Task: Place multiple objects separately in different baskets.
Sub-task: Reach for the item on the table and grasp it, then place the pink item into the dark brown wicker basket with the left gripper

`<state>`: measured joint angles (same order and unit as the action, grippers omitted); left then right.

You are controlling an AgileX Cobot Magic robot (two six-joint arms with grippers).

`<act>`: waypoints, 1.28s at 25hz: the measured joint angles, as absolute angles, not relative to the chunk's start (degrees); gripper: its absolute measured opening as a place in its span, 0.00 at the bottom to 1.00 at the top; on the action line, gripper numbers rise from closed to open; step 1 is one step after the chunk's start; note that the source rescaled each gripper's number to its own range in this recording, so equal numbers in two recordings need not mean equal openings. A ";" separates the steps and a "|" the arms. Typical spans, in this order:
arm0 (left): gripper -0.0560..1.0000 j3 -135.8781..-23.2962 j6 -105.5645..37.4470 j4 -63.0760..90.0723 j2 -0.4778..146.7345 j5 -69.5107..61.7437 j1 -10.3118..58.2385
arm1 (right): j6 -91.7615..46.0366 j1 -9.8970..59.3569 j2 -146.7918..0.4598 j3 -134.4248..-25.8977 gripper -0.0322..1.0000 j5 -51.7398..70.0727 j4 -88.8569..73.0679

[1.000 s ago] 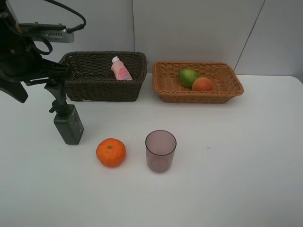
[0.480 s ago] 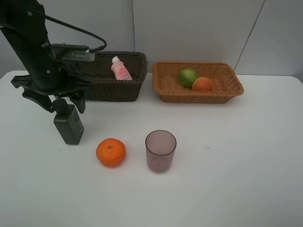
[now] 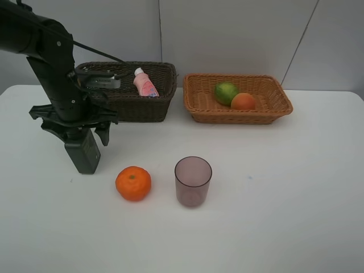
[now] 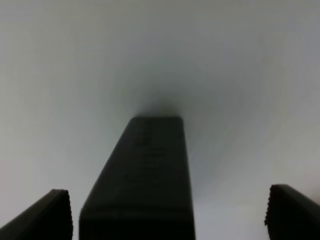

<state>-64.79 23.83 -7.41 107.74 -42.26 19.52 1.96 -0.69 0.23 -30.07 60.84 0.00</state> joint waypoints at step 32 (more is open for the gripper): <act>0.53 -64.90 24.79 -7.62 108.55 -41.34 19.52 | 2.08 -0.69 0.23 -30.07 0.80 60.84 0.00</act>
<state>-64.90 24.79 -7.62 108.55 -41.34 19.52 2.08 -0.69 0.23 -30.07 60.84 0.00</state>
